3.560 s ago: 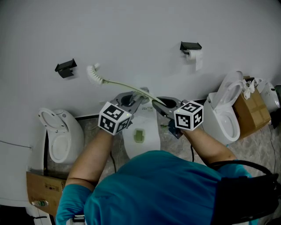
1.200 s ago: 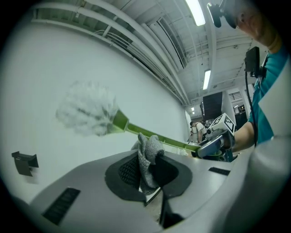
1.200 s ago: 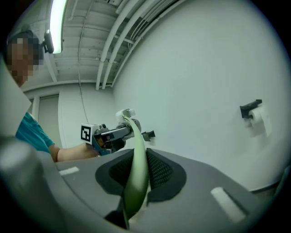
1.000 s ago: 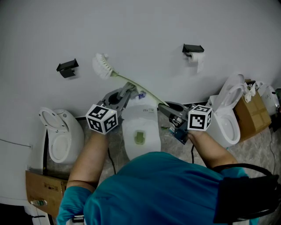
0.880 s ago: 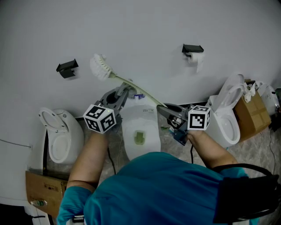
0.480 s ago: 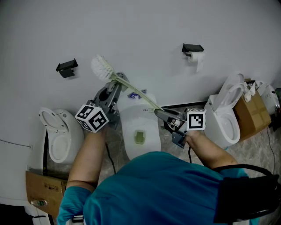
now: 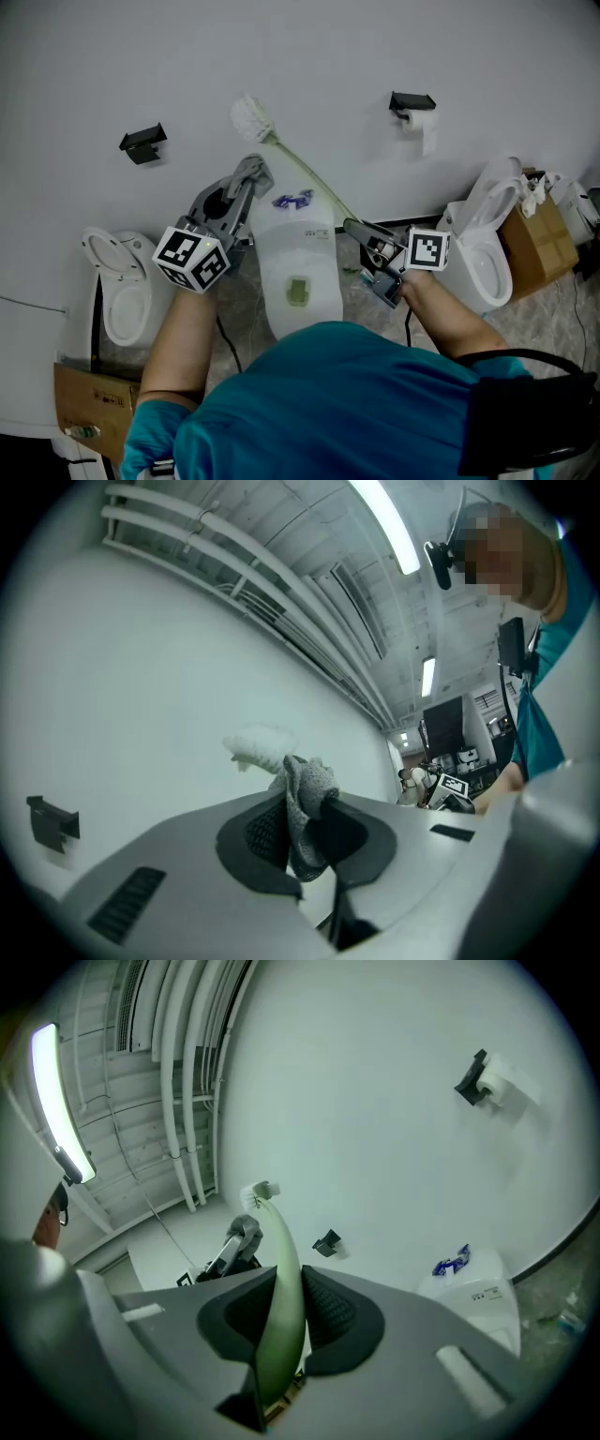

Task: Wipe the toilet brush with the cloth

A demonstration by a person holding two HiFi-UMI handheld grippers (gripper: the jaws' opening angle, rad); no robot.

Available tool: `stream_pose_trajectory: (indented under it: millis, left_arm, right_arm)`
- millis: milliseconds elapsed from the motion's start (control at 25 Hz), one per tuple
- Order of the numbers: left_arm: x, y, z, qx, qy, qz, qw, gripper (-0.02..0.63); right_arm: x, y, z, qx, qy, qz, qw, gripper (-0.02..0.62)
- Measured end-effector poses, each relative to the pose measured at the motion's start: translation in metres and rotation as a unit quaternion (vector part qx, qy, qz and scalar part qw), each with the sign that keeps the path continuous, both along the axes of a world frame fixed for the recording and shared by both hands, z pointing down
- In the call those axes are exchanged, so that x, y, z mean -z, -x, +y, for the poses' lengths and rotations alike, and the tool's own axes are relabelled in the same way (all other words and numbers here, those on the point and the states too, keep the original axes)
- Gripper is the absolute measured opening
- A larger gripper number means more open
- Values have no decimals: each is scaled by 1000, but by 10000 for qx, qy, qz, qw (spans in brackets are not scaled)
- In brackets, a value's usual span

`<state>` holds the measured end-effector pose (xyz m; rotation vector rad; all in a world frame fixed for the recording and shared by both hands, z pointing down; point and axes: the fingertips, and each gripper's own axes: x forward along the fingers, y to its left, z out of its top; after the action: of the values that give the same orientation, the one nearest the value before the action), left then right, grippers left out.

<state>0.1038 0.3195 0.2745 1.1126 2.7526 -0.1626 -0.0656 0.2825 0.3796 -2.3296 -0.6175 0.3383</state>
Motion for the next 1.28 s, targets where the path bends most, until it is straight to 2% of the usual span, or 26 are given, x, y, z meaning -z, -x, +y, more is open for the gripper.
stream_pose_trajectory:
  millis: [80, 200, 360, 480, 640, 760, 1040, 1280]
  left_arm:
    - [7, 14, -10, -111, 203, 266, 9994, 37]
    - [0, 55, -28, -408, 455, 1039, 9927, 37]
    - [-27, 105, -48, -794, 647, 2144, 9714, 37]
    - [-44, 125, -52, -971, 565, 2630, 9582, 37]
    - [-55, 131, -50, -1105, 295, 2735, 9550, 37]
    - [-63, 131, -48, -1042, 202, 2752, 9555, 37]
    - [-65, 121, -37, -754, 360, 2919, 9528, 37]
    - [-58, 106, -26, -578, 362, 2842, 9563, 37]
  right_arm:
    - [0, -7, 1, 37, 1, -14, 10000, 60]
    - [-5, -11, 6, -45, -185, -111, 9998, 60]
    - [-10, -17, 6, -136, -320, -317, 9989, 60]
    - [-10, -24, 3, -121, -298, -484, 9983, 60]
    - [-4, -31, -2, 5, -205, -501, 9985, 60]
    - [-3, -32, -8, 87, -139, -498, 9986, 60]
    - [-2, -37, -7, 207, -137, -438, 9987, 60]
    - [-1, -41, -5, 263, -166, -417, 9986, 60]
